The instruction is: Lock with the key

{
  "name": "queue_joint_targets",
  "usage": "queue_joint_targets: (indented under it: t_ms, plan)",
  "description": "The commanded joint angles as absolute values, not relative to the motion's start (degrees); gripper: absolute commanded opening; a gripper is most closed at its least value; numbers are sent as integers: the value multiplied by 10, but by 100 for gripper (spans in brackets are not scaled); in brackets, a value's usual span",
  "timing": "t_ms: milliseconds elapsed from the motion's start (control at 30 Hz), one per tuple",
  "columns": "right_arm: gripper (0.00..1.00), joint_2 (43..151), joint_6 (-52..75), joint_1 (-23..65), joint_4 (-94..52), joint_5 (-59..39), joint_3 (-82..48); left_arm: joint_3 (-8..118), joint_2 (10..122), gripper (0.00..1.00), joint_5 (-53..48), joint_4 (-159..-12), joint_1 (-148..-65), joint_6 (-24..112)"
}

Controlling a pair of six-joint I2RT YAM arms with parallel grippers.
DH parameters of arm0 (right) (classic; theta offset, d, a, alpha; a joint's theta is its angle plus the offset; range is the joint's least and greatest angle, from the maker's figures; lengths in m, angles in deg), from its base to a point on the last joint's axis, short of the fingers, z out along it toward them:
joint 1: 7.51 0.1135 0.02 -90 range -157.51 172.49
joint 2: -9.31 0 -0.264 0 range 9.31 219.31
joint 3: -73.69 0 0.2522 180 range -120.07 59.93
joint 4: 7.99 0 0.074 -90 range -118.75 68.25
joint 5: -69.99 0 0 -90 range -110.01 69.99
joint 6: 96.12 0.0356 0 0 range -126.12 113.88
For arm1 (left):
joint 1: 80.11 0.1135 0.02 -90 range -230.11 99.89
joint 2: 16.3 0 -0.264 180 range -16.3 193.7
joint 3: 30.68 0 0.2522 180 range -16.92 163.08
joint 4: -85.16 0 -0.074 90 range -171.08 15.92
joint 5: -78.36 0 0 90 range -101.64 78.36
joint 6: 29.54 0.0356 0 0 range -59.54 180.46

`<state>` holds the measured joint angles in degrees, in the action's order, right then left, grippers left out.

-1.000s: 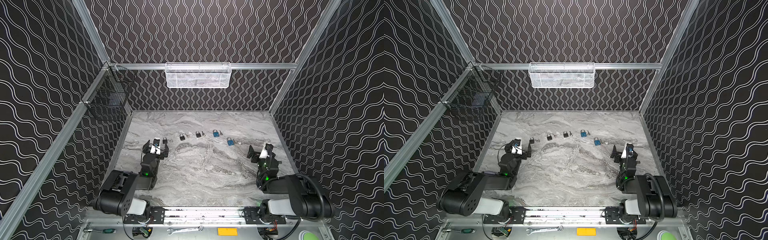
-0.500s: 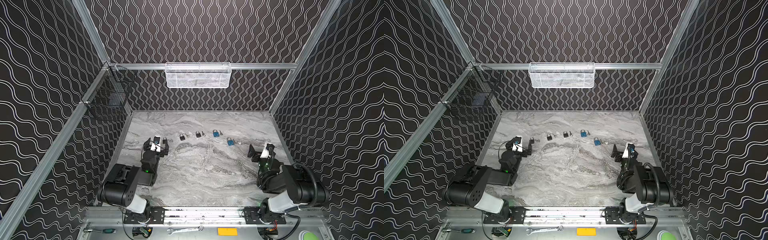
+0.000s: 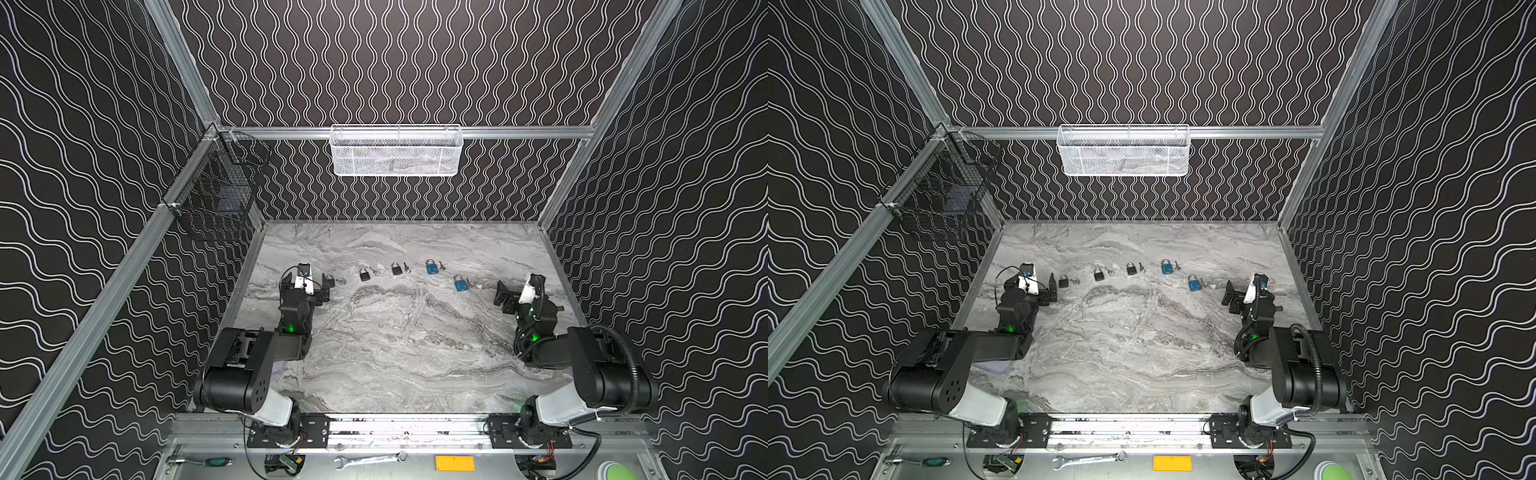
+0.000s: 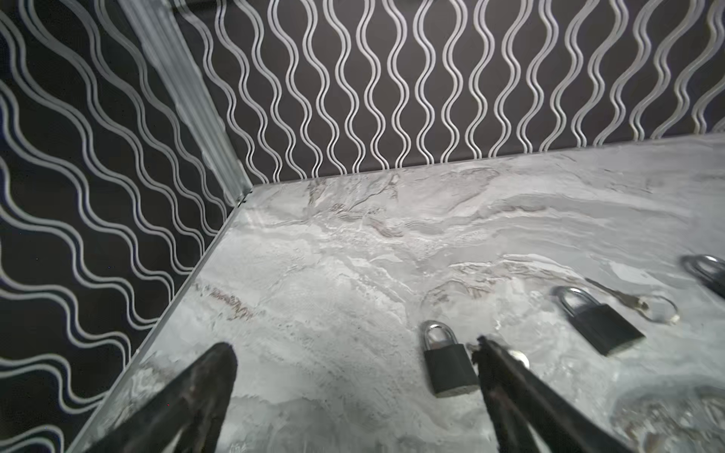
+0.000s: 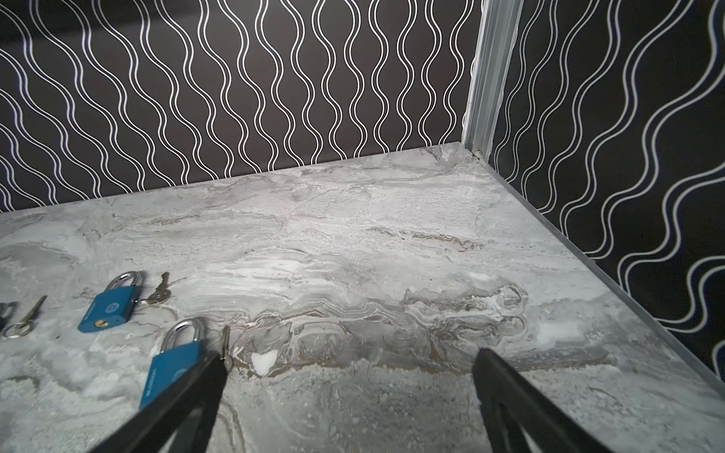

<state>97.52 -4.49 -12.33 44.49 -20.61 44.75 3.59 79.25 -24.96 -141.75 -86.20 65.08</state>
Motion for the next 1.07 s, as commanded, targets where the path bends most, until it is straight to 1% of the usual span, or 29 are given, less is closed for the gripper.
queue_joint_targets:
  t_ms: [0, 167, 1033]
  plan:
    - [100, 973, -51, -122, 449, -209, 446, 40, 792, 99, -253, -1410, -860, 636]
    - [100, 973, -56, -113, 446, -223, 444, 38, 790, 99, -253, -1413, -860, 636]
    - [100, 975, -59, -110, 446, -223, 443, 38, 791, 99, -253, -1414, -860, 637]
